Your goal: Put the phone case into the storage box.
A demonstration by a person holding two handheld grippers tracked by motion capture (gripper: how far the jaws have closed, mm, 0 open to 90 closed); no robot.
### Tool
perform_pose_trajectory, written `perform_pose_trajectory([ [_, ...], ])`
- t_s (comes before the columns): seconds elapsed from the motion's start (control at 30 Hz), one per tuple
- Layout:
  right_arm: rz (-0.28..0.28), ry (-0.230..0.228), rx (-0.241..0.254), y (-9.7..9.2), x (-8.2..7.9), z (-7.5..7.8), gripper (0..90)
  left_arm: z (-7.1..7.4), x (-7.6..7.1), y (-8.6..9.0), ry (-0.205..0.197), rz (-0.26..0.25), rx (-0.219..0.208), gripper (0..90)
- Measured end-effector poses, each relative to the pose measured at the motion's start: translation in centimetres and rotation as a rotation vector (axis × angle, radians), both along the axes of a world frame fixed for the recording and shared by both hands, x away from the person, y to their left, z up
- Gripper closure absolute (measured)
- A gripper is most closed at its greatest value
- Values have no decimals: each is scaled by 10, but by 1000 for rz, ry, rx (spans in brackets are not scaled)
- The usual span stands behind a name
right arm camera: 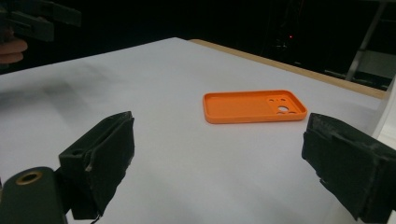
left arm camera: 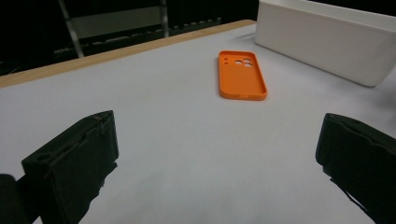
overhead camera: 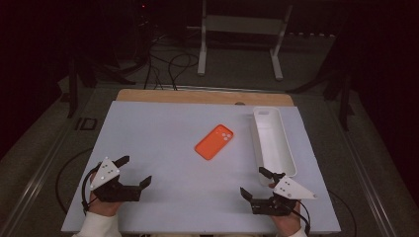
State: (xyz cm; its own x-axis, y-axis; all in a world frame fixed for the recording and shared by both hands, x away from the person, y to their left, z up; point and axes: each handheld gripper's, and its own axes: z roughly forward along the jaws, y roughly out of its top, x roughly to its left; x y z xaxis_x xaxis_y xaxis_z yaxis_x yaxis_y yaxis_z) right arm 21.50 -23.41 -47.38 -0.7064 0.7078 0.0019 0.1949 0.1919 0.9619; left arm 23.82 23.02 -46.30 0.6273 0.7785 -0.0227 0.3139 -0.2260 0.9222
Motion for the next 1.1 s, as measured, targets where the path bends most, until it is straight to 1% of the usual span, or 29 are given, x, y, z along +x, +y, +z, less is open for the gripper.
perform_pose_trajectory([
  [0.17,-5,-1,5,0,0,1,91,2,4,-8,9,-10,17,1],
  [0.2,-5,-2,5,0,1,1,91,3,7,-13,16,-18,29,1],
  [0.23,-5,-2,5,0,1,1,91,3,7,-13,16,-18,29,1],
  [0.27,-6,1,8,0,0,1,91,4,9,-18,20,-28,42,1],
  [0.37,-5,-1,6,1,1,2,91,5,11,-20,21,-29,44,1],
  [0.43,-5,-1,5,0,1,1,92,8,16,-26,25,-35,45,1],
  [0.6,-6,0,6,0,1,0,92,11,23,-34,34,-41,62,1],
  [0.63,-8,2,10,1,1,0,92,12,27,-39,39,-44,74,1],
  [0.67,-8,2,10,1,1,0,92,12,27,-39,39,-44,74,1],
  [0.7,-9,0,13,1,0,1,92,13,31,-44,45,-51,86,1],
  [0.73,-9,0,13,1,0,1,92,13,31,-44,45,-51,86,1],
  [0.77,-7,-2,11,2,0,1,92,13,35,-49,49,-57,95,1],
  [0.8,-7,-2,11,2,0,1,92,13,35,-49,49,-57,95,1],
  [0.83,-6,0,11,2,0,0,92,14,39,-54,54,-64,102,1],
  [0.87,-6,0,11,2,0,0,92,14,39,-54,54,-64,102,1],
  [0.9,-7,-1,9,2,0,0,92,14,43,-58,60,-69,108,1],
  [1.0,-6,0,11,2,0,-1,92,14,46,-62,64,-75,113,1],
  [1.03,-7,-1,11,2,0,-1,91,14,50,-66,68,-80,116,1],
  [1.07,-7,-1,11,2,0,-1,91,14,50,-66,68,-80,116,2],
  [1.1,-8,1,14,2,0,-1,92,13,54,-68,76,-79,113,2],
])
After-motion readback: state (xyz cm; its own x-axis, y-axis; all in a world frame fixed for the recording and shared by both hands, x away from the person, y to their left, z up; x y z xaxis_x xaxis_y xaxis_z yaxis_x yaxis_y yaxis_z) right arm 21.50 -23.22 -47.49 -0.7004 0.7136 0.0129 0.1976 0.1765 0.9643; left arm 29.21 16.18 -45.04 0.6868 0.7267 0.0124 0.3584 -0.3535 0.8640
